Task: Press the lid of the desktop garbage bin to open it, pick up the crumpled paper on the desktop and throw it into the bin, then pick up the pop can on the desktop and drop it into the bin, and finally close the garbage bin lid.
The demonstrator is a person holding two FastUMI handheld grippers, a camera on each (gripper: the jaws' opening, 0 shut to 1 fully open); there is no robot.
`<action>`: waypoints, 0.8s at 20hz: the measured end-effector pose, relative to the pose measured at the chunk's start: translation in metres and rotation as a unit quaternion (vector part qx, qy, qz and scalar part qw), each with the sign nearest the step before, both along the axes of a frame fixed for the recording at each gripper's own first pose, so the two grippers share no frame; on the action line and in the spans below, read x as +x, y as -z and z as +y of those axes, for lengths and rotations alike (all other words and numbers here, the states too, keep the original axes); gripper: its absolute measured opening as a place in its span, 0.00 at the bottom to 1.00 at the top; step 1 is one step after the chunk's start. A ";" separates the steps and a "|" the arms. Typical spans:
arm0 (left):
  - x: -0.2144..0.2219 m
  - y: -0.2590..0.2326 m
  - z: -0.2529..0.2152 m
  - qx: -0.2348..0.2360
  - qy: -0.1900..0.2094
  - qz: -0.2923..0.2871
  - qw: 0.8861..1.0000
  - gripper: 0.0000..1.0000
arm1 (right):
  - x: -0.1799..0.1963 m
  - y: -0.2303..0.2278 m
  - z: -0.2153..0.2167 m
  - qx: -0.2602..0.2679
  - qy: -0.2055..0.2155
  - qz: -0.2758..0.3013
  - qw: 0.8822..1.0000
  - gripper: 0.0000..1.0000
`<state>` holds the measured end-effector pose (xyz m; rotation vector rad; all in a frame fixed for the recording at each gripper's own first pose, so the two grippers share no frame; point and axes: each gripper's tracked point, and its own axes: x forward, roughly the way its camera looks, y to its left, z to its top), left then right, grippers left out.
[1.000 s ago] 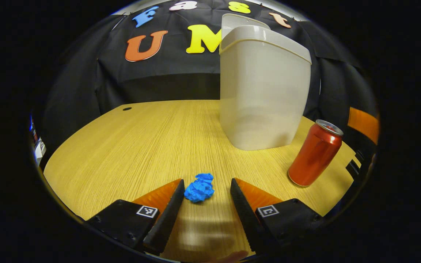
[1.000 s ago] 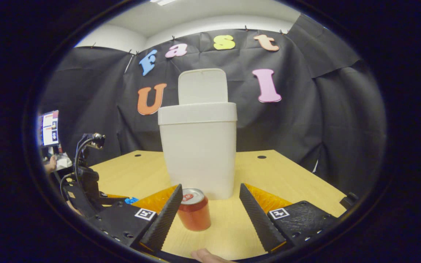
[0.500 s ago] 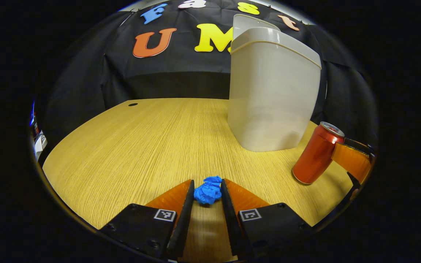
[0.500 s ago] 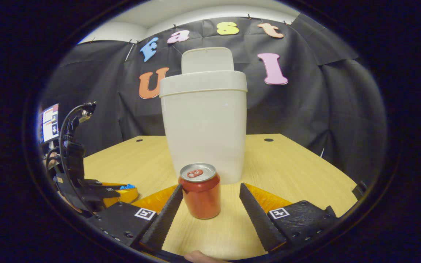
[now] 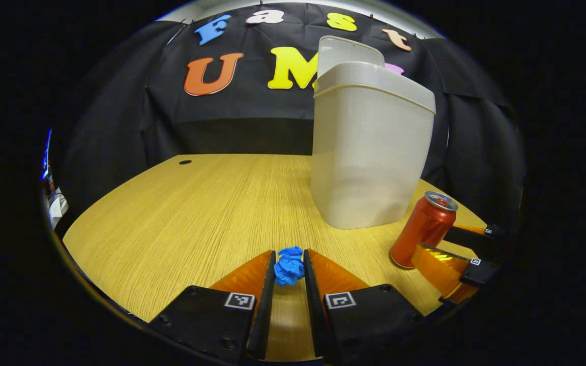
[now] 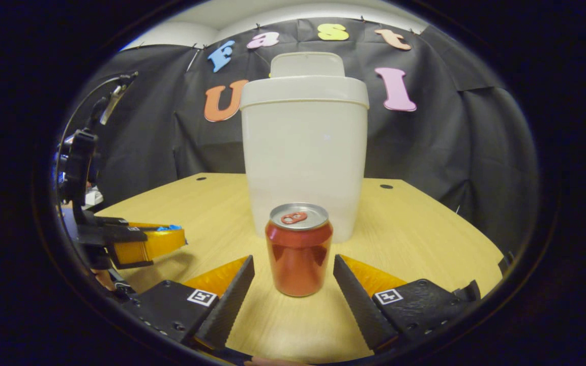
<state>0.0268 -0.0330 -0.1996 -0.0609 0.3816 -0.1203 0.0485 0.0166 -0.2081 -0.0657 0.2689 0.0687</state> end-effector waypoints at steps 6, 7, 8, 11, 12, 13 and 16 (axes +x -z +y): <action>-0.017 -0.082 0.018 -0.015 -0.039 -0.099 0.994 0.35 | 0.010 0.001 -0.008 0.012 0.004 -0.002 1.000 0.96; -0.020 -0.090 0.018 -0.013 -0.039 -0.112 0.993 0.35 | 0.012 0.002 -0.007 0.017 0.002 0.001 1.000 0.96; -0.025 -0.096 0.018 -0.011 -0.038 -0.121 0.992 0.35 | 0.013 0.005 -0.005 0.021 -0.001 0.003 1.000 0.96; -0.033 -0.107 0.012 -0.009 -0.032 -0.143 0.989 0.35 | 0.019 0.010 0.000 0.014 -0.004 0.004 1.000 0.94; -0.035 -0.109 0.012 -0.004 -0.034 -0.148 0.988 0.35 | 0.020 0.008 0.003 0.014 -0.012 0.000 1.000 0.93; -0.035 -0.111 0.012 -0.004 -0.037 -0.152 0.988 0.35 | 0.020 0.005 0.006 0.020 -0.017 -0.004 1.000 0.89; -0.038 -0.105 0.010 -0.011 -0.032 -0.141 0.989 0.35 | 0.022 0.002 0.007 0.033 -0.029 -0.002 0.999 0.81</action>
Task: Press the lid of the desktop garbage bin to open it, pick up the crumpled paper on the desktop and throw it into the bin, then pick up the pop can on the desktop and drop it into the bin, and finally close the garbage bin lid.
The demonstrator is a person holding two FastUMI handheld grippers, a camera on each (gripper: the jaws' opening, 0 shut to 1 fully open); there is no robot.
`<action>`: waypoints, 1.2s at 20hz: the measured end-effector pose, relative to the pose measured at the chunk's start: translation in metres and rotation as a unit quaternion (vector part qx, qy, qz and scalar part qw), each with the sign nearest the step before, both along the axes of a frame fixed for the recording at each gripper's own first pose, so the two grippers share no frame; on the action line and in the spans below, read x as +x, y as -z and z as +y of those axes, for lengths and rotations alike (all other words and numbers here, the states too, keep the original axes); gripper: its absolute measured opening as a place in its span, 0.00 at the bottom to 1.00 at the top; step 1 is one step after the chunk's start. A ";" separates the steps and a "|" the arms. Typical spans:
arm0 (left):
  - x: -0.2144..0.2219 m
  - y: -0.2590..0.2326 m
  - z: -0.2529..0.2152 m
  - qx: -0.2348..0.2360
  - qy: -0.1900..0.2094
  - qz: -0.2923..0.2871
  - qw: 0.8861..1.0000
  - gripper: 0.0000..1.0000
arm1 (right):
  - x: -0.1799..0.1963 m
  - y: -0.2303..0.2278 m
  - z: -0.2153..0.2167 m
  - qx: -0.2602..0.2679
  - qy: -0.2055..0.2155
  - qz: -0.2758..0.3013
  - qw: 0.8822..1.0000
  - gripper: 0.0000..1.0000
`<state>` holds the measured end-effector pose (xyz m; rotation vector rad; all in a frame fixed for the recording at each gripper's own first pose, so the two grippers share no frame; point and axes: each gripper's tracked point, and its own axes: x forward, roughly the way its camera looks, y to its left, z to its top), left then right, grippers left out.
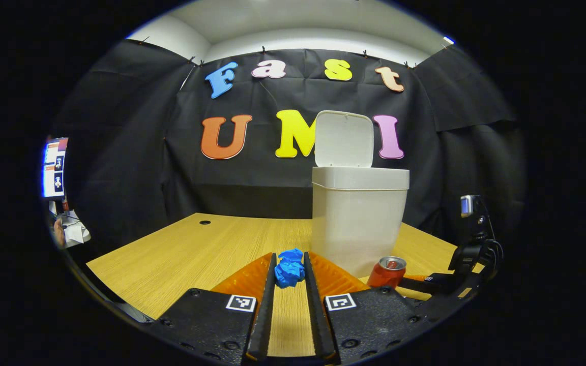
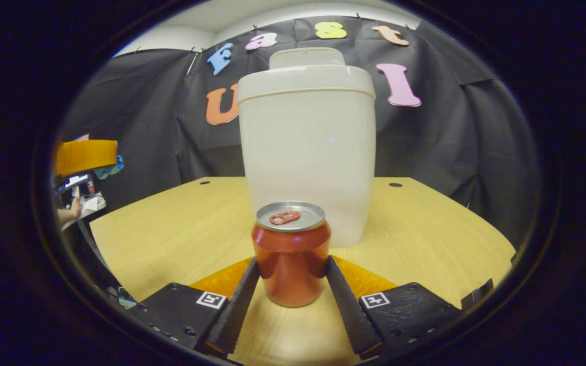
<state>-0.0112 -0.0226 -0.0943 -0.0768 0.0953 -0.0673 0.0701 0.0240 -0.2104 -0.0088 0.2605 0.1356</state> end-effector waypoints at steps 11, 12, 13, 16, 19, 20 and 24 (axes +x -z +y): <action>-0.013 -0.019 0.010 0.002 -0.019 -0.010 1.000 0.35 | -0.045 -0.126 -0.028 0.011 0.003 -0.114 0.993 0.78; -0.015 -0.020 0.012 0.002 -0.024 -0.011 1.000 0.35 | -0.049 -0.133 -0.027 0.021 -0.001 -0.114 0.993 0.79; -0.014 -0.020 0.014 0.003 -0.030 -0.010 0.999 0.35 | -0.054 -0.142 -0.027 0.028 -0.001 -0.115 0.993 0.78; -0.015 -0.022 0.005 0.011 -0.023 -0.009 1.000 0.35 | -0.062 -0.169 -0.041 -0.002 0.018 -0.140 0.990 0.78; -0.013 -0.032 -0.002 0.014 -0.019 -0.013 1.000 0.35 | -0.069 -0.192 -0.049 -0.009 0.026 -0.146 0.989 0.77; -0.012 -0.038 -0.005 0.015 -0.018 -0.016 1.000 0.35 | -0.070 -0.198 -0.054 -0.012 0.030 -0.147 0.989 0.77; -0.007 -0.065 -0.016 0.021 -0.012 -0.034 0.999 0.35 | -0.076 -0.225 -0.081 -0.028 0.054 -0.160 0.985 0.77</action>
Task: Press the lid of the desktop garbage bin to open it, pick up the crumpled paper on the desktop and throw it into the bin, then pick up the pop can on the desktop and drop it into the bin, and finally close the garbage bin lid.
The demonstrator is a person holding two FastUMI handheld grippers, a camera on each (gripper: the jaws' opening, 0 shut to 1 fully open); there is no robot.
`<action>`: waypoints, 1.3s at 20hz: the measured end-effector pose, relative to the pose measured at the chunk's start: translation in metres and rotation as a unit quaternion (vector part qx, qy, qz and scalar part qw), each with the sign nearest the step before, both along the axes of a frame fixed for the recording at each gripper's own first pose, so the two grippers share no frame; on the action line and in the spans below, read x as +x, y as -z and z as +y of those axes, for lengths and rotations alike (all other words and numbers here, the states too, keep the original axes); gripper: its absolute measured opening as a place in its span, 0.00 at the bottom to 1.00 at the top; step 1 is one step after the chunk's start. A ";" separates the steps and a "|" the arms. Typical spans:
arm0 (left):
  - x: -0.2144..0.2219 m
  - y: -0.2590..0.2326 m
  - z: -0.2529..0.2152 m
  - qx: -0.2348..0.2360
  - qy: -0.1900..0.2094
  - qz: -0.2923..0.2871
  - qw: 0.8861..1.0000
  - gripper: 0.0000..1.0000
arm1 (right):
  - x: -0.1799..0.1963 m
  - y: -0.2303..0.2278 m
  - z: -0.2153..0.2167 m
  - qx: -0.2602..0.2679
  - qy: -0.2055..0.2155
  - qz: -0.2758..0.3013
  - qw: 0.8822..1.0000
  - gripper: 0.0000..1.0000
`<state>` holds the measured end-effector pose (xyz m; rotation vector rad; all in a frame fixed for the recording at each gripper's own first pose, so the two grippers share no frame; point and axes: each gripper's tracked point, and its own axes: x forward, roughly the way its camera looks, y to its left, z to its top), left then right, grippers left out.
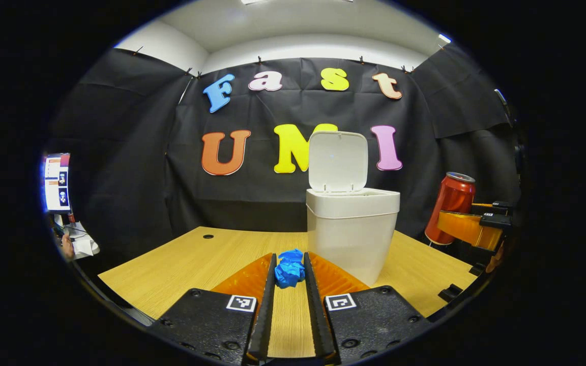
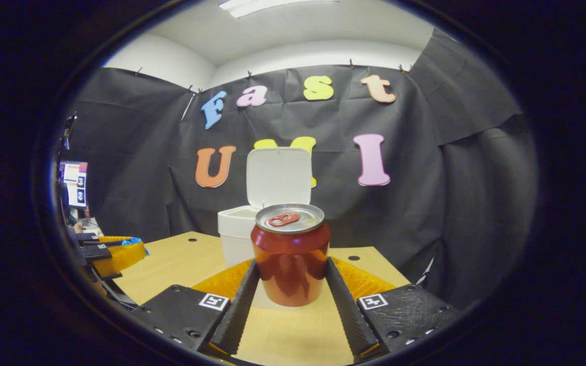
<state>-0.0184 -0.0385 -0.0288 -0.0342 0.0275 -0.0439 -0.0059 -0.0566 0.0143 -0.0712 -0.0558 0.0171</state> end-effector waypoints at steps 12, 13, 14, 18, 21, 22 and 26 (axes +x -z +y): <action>0.031 -0.032 -0.033 0.028 -0.006 0.011 1.000 0.35 | -0.008 -0.014 -0.039 -0.011 -0.011 0.003 1.000 0.77; 0.035 -0.031 -0.036 0.028 -0.006 0.015 0.999 0.35 | -0.007 -0.009 -0.038 -0.005 -0.023 0.006 1.000 0.77; 0.038 -0.031 -0.039 0.026 -0.005 0.017 0.999 0.35 | -0.005 -0.005 -0.039 0.000 -0.032 0.011 0.999 0.77; 0.045 -0.042 -0.034 0.028 -0.027 0.005 0.999 0.35 | 0.001 -0.002 -0.055 0.017 -0.042 0.015 0.999 0.77; 0.049 -0.055 -0.023 0.031 -0.049 -0.010 0.998 0.35 | 0.005 0.005 -0.056 0.018 -0.051 0.021 0.998 0.77; 0.050 -0.057 -0.021 0.032 -0.054 -0.009 0.998 0.35 | 0.006 0.007 -0.056 0.012 -0.050 0.022 0.998 0.77; 0.063 -0.083 -0.015 0.038 -0.059 -0.013 0.997 0.35 | 0.005 0.008 -0.060 -0.003 -0.052 0.024 0.998 0.77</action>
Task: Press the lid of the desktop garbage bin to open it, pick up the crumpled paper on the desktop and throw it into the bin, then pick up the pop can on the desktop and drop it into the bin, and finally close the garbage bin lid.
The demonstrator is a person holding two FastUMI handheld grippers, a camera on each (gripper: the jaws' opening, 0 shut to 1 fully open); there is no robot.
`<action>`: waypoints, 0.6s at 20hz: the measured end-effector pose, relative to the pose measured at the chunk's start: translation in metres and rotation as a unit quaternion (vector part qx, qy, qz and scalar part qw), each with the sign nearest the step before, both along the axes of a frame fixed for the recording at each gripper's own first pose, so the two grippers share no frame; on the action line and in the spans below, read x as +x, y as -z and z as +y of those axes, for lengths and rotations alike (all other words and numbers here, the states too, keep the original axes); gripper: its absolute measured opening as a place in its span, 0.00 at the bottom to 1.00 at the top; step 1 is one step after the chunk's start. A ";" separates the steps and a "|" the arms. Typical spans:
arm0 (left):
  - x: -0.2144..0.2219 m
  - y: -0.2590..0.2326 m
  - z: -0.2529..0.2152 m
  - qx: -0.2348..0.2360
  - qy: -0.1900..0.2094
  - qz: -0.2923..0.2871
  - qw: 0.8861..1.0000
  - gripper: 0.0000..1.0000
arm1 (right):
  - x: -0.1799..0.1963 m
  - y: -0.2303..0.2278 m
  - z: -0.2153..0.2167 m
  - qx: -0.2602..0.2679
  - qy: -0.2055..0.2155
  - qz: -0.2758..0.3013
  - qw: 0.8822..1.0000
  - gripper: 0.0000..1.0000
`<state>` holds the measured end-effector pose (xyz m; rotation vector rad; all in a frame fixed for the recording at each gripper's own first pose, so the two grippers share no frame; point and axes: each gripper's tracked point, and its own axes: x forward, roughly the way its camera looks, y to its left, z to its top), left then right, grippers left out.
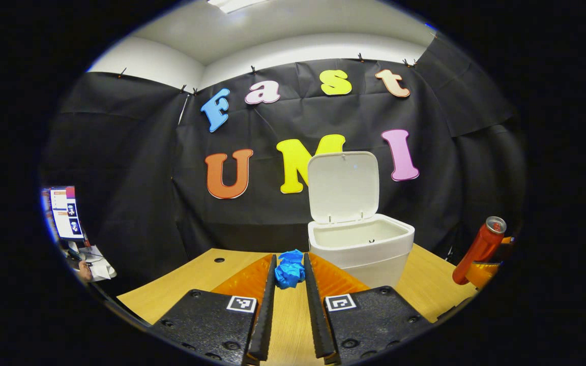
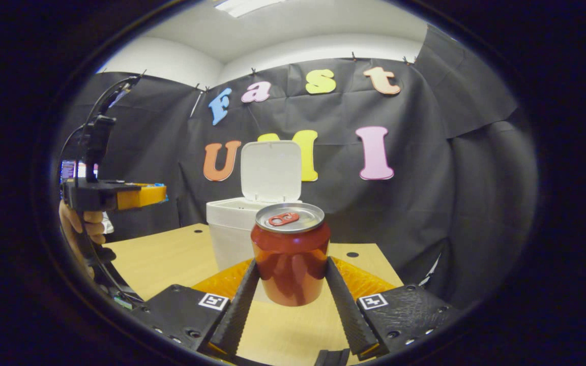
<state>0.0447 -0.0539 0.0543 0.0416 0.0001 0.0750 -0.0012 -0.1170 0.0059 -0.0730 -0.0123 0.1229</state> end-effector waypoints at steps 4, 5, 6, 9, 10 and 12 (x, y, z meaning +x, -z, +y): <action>0.019 -0.036 0.006 -0.010 -0.008 -0.021 1.000 0.36 | 0.002 -0.001 -0.008 0.006 0.009 -0.001 1.000 0.77; 0.023 -0.047 0.009 -0.011 -0.015 -0.031 0.999 0.36 | 0.002 -0.001 -0.009 0.003 0.011 -0.004 1.000 0.77; 0.026 -0.059 0.008 -0.011 -0.016 -0.042 0.999 0.36 | 0.002 -0.001 -0.010 -0.001 0.013 -0.006 1.000 0.77; 0.045 -0.091 0.005 0.009 -0.024 -0.072 0.997 0.35 | 0.005 0.000 -0.015 0.002 0.022 -0.005 1.000 0.77; 0.060 -0.094 -0.005 0.008 -0.016 -0.065 0.998 0.35 | 0.006 0.001 -0.011 0.004 0.019 -0.005 1.000 0.77; 0.074 -0.100 -0.010 0.016 -0.019 -0.069 0.997 0.32 | 0.008 0.003 -0.010 0.001 0.021 -0.003 1.000 0.77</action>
